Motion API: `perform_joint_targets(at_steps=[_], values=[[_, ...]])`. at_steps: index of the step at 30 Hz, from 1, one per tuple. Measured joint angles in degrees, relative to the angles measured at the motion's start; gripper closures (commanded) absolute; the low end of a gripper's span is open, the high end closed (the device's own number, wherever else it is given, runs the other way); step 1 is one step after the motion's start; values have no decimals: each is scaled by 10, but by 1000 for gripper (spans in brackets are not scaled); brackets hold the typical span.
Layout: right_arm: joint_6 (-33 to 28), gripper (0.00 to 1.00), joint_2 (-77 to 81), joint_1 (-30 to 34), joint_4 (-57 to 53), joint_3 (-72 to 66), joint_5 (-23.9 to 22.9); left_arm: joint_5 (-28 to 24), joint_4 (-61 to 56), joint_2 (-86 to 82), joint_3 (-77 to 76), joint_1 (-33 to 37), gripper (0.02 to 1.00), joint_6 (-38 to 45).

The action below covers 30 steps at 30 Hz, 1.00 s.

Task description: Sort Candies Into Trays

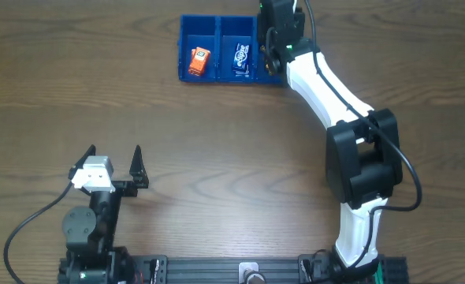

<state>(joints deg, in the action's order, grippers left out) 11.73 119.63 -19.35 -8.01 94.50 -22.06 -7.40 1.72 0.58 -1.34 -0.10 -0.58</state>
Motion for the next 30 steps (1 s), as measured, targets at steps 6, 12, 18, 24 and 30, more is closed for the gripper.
perform_joint_targets(at_steps=[6, 12, 18, 24, 30], values=[[-1, 207, 0, 0, 16, 0, 2, 0, 0, 0, 0, 0, 20, 0], [-4, 53, -18, 0, -28, -2, 3, 0, 0, 0, 0, 0, 20, 0], [-33, 1, -236, 14, -143, -5, 19, 0, 0, 0, 0, 0, 20, 0], [-48, 1, -500, 104, -158, -97, 8, 0, 0, 0, 0, 0, 20, 0], [-77, 1, -754, 108, -145, -367, 24, 0, 0, 0, 0, 0, 20, 0]])
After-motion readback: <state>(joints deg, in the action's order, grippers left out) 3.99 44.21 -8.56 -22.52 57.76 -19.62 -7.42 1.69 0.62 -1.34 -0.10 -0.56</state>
